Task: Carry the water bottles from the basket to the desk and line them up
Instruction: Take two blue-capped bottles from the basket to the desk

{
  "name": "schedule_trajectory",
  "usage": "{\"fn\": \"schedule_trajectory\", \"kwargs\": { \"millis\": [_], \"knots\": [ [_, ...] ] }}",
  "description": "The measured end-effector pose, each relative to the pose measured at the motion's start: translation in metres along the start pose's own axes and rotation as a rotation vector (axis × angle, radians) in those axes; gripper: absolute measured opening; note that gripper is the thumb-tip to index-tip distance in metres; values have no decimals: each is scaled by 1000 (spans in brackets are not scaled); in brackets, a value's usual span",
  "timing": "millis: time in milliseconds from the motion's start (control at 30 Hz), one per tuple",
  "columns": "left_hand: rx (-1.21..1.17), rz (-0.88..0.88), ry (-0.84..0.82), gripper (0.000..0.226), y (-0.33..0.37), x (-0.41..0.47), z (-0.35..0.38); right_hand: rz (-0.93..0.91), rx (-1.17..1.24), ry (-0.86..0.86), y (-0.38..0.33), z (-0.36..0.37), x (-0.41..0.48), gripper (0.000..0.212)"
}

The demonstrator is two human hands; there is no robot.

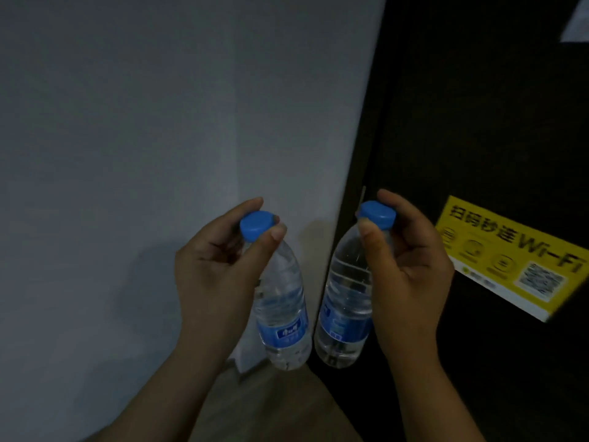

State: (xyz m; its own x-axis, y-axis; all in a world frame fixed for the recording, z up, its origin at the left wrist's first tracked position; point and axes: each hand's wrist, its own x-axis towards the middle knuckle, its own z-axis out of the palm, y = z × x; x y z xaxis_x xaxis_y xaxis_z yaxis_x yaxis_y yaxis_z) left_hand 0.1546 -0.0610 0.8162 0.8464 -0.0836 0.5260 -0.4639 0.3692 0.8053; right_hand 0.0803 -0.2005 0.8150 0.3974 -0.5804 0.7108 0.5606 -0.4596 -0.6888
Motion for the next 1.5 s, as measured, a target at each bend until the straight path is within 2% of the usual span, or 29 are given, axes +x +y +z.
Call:
{"fn": "schedule_trajectory", "kwargs": {
  "millis": [233, 533, 667, 767, 967, 1300, 1500],
  "knots": [
    [144, 121, 210, 38, 60, 5, -70, -6, 225, -127, -25, 81, -4, 31],
    [351, 248, 357, 39, 166, 18, -214, 22, 518, -362, -111, 246, -33, 30],
    [401, 325, 502, 35, 206, -5, -288, 8, 574, -412, -149, 307, -90, 30],
    [455, 350, 623, 36, 232, -35, -345, 70, 648, -435, -169, 341, -143, 30],
    [611, 330, 788, 39, 274, -92, -431, 104, 766, -634, -223, 408, -229, 31],
    [777, 410, 1093, 29, 321, -139, -522, 169, 995, -945, -284, 508, -327, 34],
    [980, 480, 1320, 44, 343, -148, -546, 246, 1290, -1149, -317, 564, -362, 34]
  ]
}}
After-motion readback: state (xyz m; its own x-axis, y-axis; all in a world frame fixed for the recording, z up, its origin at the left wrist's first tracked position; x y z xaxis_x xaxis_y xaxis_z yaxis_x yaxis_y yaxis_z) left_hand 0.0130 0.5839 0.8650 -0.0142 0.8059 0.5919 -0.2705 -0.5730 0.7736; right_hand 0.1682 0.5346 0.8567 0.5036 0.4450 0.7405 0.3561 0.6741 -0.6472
